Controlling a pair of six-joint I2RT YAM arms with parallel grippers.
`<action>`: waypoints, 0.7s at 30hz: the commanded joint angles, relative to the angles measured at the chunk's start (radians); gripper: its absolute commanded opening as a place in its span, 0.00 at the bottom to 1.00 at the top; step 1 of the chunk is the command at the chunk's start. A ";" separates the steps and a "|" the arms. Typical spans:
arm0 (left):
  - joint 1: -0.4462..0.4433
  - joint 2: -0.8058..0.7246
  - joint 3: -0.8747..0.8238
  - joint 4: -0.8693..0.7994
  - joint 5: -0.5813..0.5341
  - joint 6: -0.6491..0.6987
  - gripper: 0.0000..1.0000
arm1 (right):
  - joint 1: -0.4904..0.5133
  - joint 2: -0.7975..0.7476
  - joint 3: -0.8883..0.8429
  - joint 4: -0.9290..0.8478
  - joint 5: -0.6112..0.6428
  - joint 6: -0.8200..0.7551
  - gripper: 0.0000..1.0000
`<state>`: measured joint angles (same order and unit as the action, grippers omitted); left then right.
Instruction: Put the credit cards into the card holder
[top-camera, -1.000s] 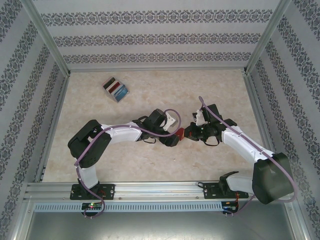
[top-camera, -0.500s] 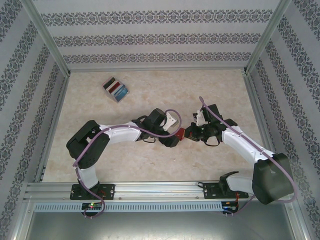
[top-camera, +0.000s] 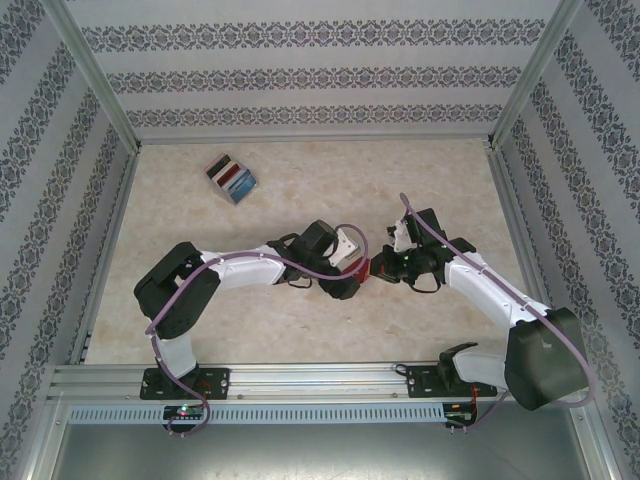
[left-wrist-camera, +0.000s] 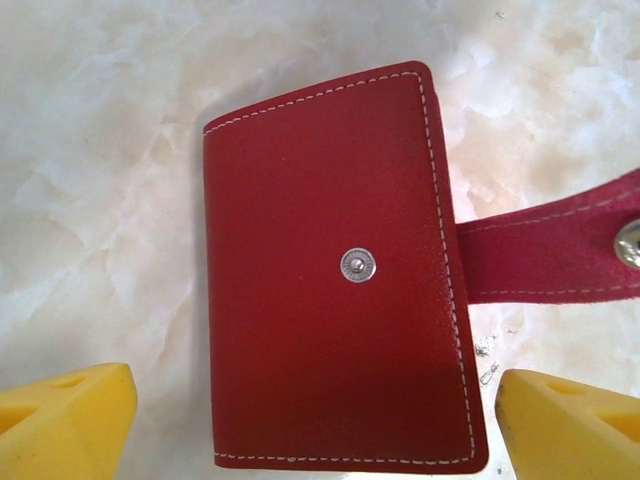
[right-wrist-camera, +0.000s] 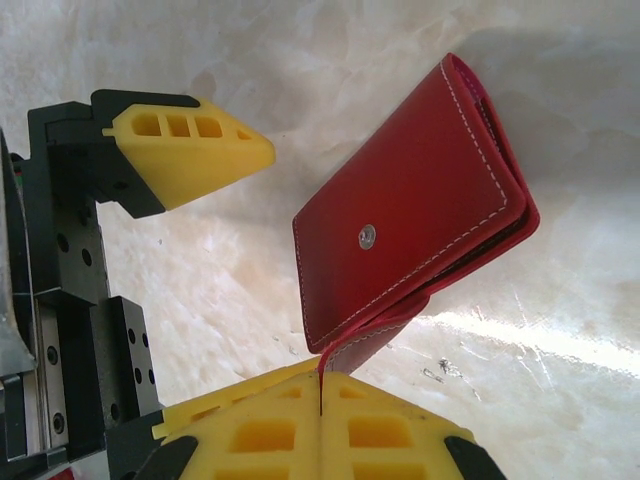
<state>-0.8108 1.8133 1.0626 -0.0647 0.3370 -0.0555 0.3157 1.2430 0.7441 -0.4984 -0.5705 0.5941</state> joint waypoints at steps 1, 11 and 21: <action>-0.008 -0.016 0.014 -0.010 0.033 0.016 0.93 | -0.007 -0.020 0.012 -0.014 -0.015 -0.022 0.00; -0.018 0.016 0.032 -0.040 -0.007 0.026 0.91 | -0.007 -0.027 0.015 -0.022 -0.017 -0.024 0.00; -0.030 -0.042 -0.012 -0.002 -0.183 0.029 0.72 | -0.012 -0.034 0.002 -0.027 -0.009 -0.030 0.00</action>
<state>-0.8314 1.8141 1.0702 -0.0715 0.2428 -0.0452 0.3157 1.2308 0.7441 -0.5060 -0.5701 0.5934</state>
